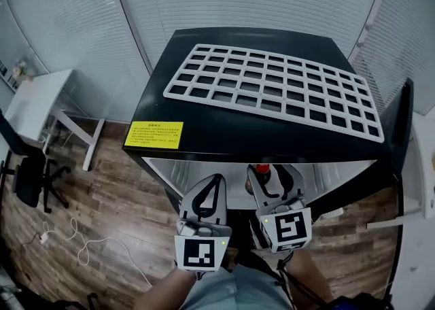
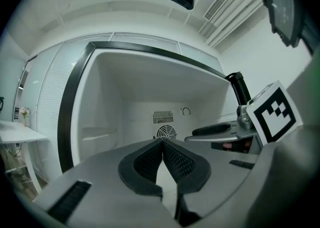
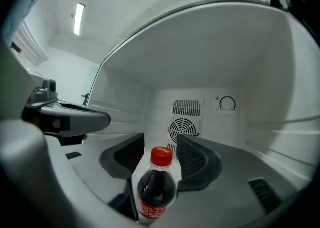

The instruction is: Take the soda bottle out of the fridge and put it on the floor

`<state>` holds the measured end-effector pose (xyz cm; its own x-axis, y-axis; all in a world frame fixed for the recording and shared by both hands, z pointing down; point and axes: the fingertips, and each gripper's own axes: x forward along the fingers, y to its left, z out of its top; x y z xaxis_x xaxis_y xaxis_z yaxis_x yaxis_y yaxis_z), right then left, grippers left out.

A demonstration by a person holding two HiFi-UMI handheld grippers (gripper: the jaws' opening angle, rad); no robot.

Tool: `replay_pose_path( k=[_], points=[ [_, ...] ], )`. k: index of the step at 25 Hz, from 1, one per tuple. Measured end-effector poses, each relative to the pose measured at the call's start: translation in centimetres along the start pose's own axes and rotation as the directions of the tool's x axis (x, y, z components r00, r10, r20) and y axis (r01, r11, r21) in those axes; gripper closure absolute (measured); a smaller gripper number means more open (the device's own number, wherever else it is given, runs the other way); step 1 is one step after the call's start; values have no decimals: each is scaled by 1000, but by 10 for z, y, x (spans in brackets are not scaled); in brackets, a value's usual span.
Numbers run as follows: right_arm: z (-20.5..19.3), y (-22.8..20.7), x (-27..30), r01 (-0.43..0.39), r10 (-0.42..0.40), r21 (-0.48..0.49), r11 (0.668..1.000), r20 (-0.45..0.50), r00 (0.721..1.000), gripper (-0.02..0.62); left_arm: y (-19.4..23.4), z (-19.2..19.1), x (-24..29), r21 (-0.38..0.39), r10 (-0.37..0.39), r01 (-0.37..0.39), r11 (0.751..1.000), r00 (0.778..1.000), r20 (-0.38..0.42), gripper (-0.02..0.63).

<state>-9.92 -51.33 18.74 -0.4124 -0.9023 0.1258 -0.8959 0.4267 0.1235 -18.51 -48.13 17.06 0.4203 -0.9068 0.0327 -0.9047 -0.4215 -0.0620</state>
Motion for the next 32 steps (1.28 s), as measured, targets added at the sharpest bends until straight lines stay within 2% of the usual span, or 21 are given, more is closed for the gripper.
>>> replay_pose_path(
  k=[6, 12, 26, 32],
  points=[
    [-17, 1, 22, -52, 52, -4, 999, -34, 998, 377, 8, -15, 12, -15, 37, -38, 999, 998, -41, 589],
    [-26, 6, 37, -85, 86, 11, 996, -81, 993, 390, 14, -22, 21, -17, 56, -57, 998, 997, -47, 589],
    [-30, 10, 44, -118, 111, -61, 991, -113, 987, 461, 18, -26, 23, -2, 65, -66, 998, 996, -64, 589],
    [-24, 4, 36, -90, 87, -26, 996, -88, 992, 482, 18, -19, 17, -20, 77, -78, 997, 996, -41, 589]
  ],
)
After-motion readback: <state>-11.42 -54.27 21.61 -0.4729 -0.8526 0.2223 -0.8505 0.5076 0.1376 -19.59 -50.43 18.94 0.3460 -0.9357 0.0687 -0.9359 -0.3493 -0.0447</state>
